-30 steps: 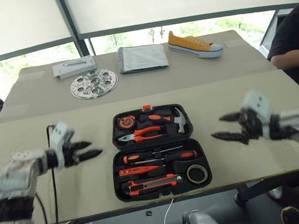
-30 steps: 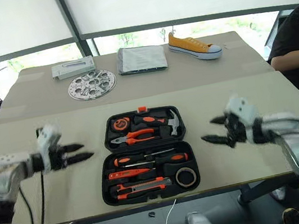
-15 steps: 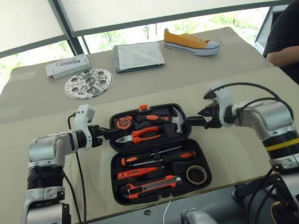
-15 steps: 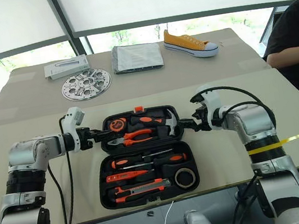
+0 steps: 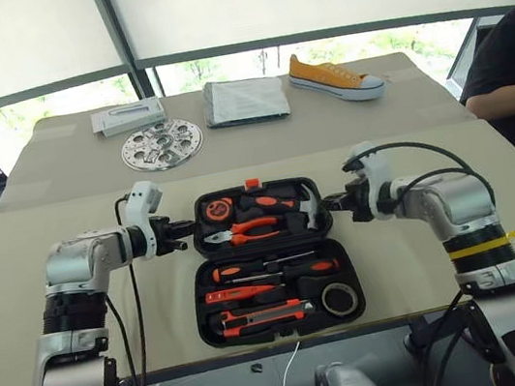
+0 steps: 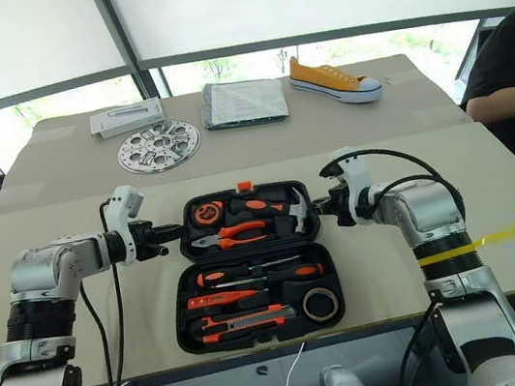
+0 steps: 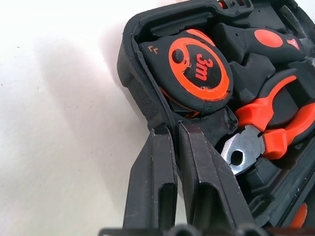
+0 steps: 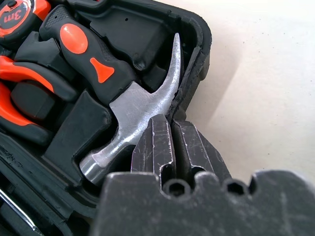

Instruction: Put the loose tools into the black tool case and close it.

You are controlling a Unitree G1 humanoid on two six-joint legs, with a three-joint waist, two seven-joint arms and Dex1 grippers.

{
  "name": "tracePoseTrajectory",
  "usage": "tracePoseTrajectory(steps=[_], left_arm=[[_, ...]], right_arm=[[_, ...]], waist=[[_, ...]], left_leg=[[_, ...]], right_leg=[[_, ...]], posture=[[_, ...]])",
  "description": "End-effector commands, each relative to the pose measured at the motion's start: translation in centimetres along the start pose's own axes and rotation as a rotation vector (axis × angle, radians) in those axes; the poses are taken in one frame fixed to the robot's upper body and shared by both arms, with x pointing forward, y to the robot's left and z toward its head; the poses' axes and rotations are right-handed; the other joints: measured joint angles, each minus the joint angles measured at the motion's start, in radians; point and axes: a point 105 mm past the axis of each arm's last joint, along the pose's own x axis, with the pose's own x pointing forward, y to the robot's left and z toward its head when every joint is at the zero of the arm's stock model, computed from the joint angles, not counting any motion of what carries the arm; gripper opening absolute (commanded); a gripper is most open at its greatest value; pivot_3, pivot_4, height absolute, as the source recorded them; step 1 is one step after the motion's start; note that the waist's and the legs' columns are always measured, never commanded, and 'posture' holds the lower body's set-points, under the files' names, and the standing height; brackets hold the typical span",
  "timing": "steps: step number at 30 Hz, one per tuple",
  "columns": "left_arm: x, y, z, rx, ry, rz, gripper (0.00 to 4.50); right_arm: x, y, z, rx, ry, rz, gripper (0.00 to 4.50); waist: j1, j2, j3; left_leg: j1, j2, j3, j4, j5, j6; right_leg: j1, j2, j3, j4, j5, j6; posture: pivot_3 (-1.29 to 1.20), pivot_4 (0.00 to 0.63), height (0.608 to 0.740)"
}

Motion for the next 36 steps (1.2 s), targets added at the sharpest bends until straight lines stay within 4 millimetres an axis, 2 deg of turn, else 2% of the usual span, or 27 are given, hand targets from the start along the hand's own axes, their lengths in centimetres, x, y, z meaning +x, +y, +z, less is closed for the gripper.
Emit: tracePoseTrajectory(steps=[1,6,13,15,18,23,30,33,36], left_arm=[[0.2,-0.3,-0.6,0.018,0.019,-0.013,0.0],[-0.2,-0.9,1.4,0.1,-0.075,-0.039,0.0],[-1.3,-0.9,6.2,0.289,-0.323,0.03,0.0],[-1.5,-1.4,6.7,0.368,-0.368,0.031,0.0],[-1.7,-2.5,6.6,0.506,-0.427,0.02,0.0],[-1.9,-2.5,5.4,0.618,-0.451,0.053,0.0],[-2.7,-2.0,3.8,0.757,-0.48,0.159,0.0],[-3.2,-1.8,3.2,0.77,-0.492,0.194,0.0],[-3.6,-1.7,2.7,0.74,-0.493,0.203,0.0]], right_arm=[[-0.1,-0.2,0.1,-0.02,0.018,-0.019,0.02],[-0.8,-0.8,2.4,-0.104,-0.084,-0.076,0.02],[-2.0,-0.5,6.5,-0.272,-0.3,-0.156,0.02],[-2.4,-0.4,7.1,-0.331,-0.351,-0.182,0.02],[-3.0,-0.3,7.5,-0.466,-0.437,-0.246,0.02],[-3.3,-0.2,6.1,-0.624,-0.464,-0.283,0.02],[-3.3,0.3,1.9,-0.723,-0.433,-0.275,0.02],[-4.0,0.5,0.4,-0.746,-0.426,-0.269,0.02],[-4.8,0.6,-0.2,-0.738,-0.432,-0.268,0.02]], waist=[[0.0,0.0,0.0],[0.0,0.0,0.0],[0.0,0.0,0.0],[-0.003,-0.001,0.0],[-0.007,-0.001,0.0],[-0.01,0.0,0.0],[-0.008,0.0,0.0],[-0.008,0.0,0.0],[-0.007,0.0,0.0]], left_leg=[[0.0,0.0,0.0,0.0,0.0,0.0],[0.0,0.0,0.0,0.0,0.0,0.0],[-0.005,0.0,0.0,0.0,0.0,0.0],[-0.01,0.0,0.0,0.002,0.0,0.0],[-0.012,0.0,0.0,0.002,0.0,0.0],[-0.011,0.0,0.001,-0.001,0.0,0.0],[-0.008,0.0,0.001,-0.002,0.0,0.0],[-0.004,0.001,0.001,-0.005,0.0,0.0],[0.0,0.001,0.001,-0.007,0.0,0.0]], right_leg=[[0.0,0.0,0.0,0.0,0.0,0.0],[0.0,0.0,0.0,0.0,0.0,0.0],[-0.005,0.0,0.0,0.0,0.0,0.0],[-0.01,0.0,-0.001,0.0,0.001,-0.001],[-0.014,0.0,-0.001,0.001,0.001,-0.001],[-0.014,0.001,-0.002,-0.001,0.001,-0.001],[-0.01,0.001,-0.001,-0.003,0.001,-0.001],[-0.007,0.001,-0.001,-0.004,0.001,-0.001],[-0.003,0.002,0.0,-0.004,0.001,-0.001]], posture=[[0.0,0.15,0.74],[0.0,0.15,0.74],[0.0,0.15,0.74],[0.0,0.15,0.74],[0.0,0.15,0.74],[0.0,0.15,0.74],[0.0,0.15,0.74],[0.0,0.15,0.74],[0.0,0.15,0.74]])
